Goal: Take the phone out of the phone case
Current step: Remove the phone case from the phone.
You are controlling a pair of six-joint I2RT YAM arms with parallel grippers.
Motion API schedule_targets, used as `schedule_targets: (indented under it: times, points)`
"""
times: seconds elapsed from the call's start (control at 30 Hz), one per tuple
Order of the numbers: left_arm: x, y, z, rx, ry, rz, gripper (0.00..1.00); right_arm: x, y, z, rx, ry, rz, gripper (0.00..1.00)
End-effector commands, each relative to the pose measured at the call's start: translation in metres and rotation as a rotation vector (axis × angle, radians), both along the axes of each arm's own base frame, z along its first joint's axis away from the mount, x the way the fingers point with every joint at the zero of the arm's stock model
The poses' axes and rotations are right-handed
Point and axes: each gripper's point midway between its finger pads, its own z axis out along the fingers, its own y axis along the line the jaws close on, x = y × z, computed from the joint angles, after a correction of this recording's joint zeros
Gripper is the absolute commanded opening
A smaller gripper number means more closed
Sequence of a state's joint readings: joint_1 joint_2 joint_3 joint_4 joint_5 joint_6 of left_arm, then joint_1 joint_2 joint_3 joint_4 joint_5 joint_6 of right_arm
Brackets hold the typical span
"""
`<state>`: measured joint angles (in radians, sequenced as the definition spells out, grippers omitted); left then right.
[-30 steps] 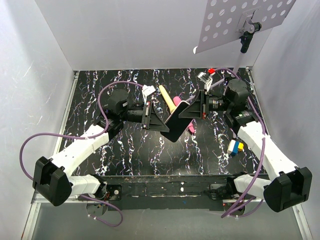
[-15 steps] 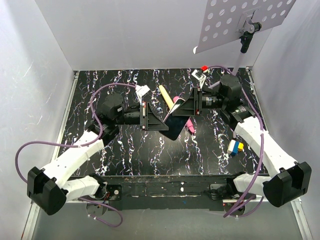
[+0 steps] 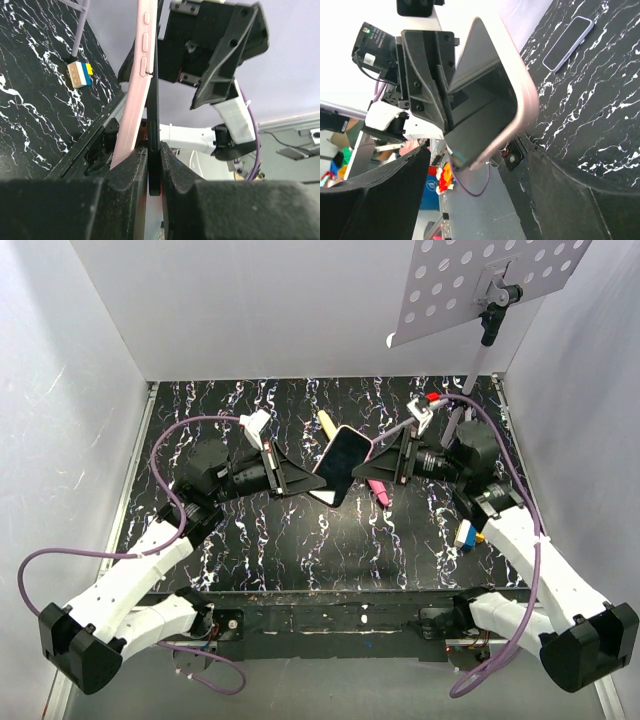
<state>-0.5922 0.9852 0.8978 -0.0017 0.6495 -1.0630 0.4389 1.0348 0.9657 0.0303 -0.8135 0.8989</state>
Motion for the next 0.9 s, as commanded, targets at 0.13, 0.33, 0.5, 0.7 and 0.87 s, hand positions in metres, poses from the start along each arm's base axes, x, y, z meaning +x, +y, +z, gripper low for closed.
schedule_targets:
  times: [0.13,0.33,0.5,0.7,0.87]
  points:
    - [0.006,0.009,0.029,-0.131,-0.001,0.077,0.00,0.005,0.003,-0.008,0.141,0.048,-0.034,0.85]
    - [0.016,0.018,0.038,-0.186,0.050,0.173,0.00,-0.008,0.012,-0.006,0.174,0.028,-0.008,0.72]
    - [0.026,0.023,0.042,-0.227,0.078,0.247,0.00,-0.020,0.024,-0.007,0.244,0.046,0.021,0.56]
    - [0.030,0.024,0.039,-0.302,0.123,0.247,0.00,-0.020,0.033,-0.012,0.260,0.062,0.025,0.56]
    - [0.029,0.023,0.037,-0.320,0.132,0.233,0.00,-0.013,0.036,-0.012,0.273,0.078,0.008,0.47]
